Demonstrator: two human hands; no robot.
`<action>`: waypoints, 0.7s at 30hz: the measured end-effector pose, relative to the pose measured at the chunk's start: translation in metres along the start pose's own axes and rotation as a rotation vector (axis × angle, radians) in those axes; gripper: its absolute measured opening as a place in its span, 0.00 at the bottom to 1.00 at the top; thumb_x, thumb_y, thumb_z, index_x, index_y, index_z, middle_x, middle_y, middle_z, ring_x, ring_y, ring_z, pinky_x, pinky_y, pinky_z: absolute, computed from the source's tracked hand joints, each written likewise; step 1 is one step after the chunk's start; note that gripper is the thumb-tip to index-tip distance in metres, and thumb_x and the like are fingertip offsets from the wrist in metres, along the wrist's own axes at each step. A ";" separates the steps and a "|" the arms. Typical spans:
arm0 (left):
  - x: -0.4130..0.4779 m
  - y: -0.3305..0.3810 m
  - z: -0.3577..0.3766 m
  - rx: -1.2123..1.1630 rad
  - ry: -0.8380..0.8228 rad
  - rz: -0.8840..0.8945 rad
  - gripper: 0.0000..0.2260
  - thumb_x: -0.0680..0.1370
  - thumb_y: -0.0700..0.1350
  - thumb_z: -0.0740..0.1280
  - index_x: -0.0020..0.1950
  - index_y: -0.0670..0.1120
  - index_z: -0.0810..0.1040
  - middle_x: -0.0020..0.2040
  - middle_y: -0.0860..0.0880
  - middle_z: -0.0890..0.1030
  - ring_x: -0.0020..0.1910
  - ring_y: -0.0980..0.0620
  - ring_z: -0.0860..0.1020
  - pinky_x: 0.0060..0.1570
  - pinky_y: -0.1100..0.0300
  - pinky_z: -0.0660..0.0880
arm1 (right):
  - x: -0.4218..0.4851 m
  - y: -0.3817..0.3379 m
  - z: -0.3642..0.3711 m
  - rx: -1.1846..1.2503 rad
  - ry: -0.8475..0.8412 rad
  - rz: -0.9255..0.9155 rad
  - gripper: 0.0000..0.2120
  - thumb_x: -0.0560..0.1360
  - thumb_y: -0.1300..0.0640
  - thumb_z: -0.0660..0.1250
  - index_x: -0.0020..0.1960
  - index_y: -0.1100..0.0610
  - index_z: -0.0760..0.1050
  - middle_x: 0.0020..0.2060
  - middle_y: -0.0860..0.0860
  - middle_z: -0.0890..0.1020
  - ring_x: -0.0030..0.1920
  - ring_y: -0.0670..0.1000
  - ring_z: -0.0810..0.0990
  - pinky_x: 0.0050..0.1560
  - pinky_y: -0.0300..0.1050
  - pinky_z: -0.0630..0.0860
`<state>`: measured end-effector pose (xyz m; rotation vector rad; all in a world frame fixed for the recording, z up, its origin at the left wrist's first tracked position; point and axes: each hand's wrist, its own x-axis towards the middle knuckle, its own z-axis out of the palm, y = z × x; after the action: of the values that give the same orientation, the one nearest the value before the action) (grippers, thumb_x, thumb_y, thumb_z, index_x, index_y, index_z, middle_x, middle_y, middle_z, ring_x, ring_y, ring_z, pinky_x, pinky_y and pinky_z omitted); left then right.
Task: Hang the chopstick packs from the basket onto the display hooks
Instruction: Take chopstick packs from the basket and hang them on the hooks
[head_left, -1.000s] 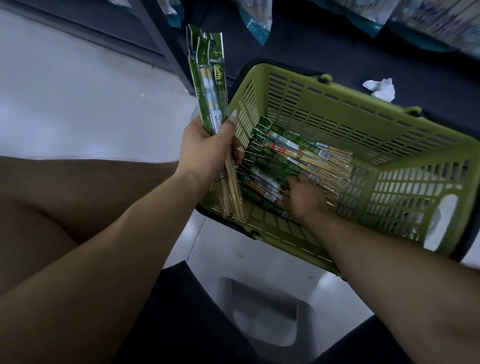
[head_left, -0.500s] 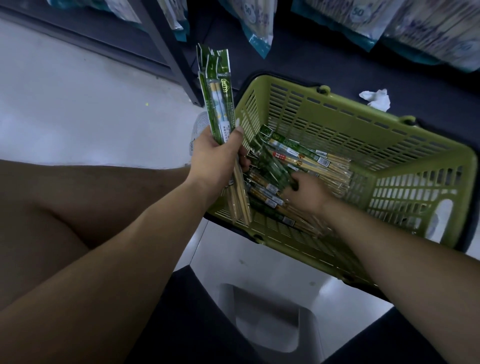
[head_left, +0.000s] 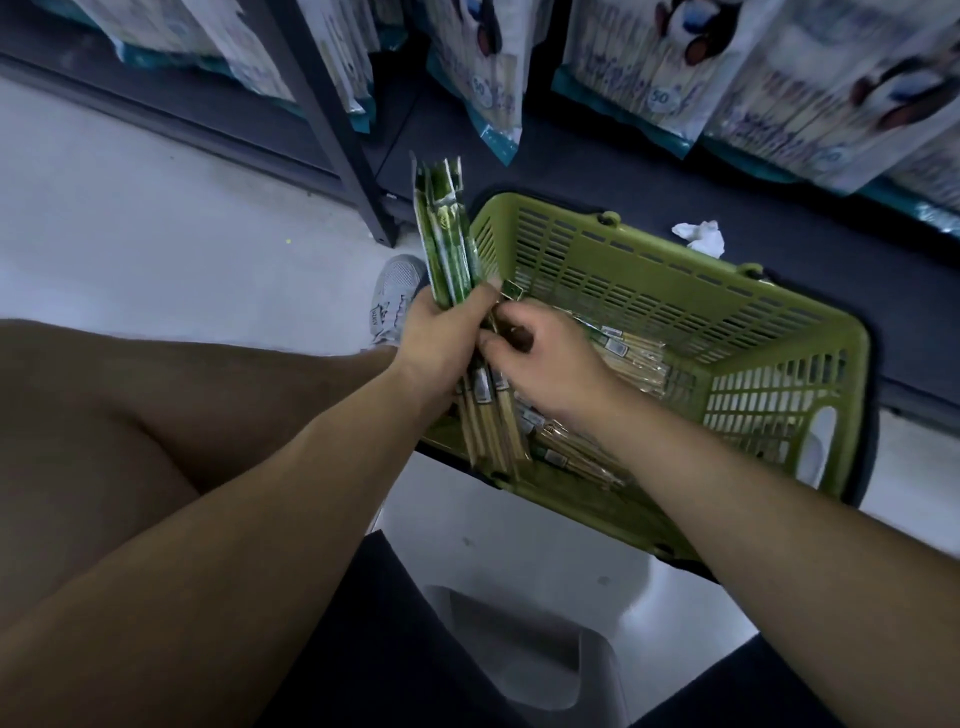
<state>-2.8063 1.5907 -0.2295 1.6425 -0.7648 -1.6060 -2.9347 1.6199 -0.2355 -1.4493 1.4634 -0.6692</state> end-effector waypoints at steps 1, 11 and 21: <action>0.002 0.002 -0.004 0.066 0.035 0.017 0.07 0.78 0.46 0.72 0.53 0.44 0.81 0.41 0.47 0.86 0.41 0.47 0.86 0.39 0.54 0.84 | -0.002 0.001 -0.002 0.106 0.010 0.033 0.06 0.79 0.53 0.69 0.43 0.44 0.79 0.36 0.43 0.81 0.36 0.40 0.78 0.37 0.39 0.73; 0.016 0.014 -0.031 0.017 0.094 0.046 0.15 0.79 0.45 0.71 0.62 0.43 0.73 0.36 0.44 0.81 0.34 0.46 0.81 0.40 0.49 0.82 | -0.013 0.124 0.001 -0.349 -0.258 0.484 0.13 0.79 0.51 0.71 0.61 0.55 0.80 0.55 0.52 0.82 0.54 0.54 0.81 0.56 0.50 0.79; 0.017 0.009 -0.031 0.058 0.047 0.070 0.15 0.80 0.45 0.72 0.62 0.42 0.74 0.39 0.43 0.82 0.35 0.46 0.83 0.38 0.54 0.82 | -0.014 0.161 0.044 -0.674 -0.271 0.488 0.29 0.74 0.48 0.76 0.71 0.53 0.71 0.66 0.57 0.74 0.63 0.62 0.76 0.57 0.52 0.77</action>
<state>-2.7738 1.5742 -0.2321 1.6698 -0.8425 -1.5047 -2.9698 1.6685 -0.3919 -1.4930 1.8121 0.3481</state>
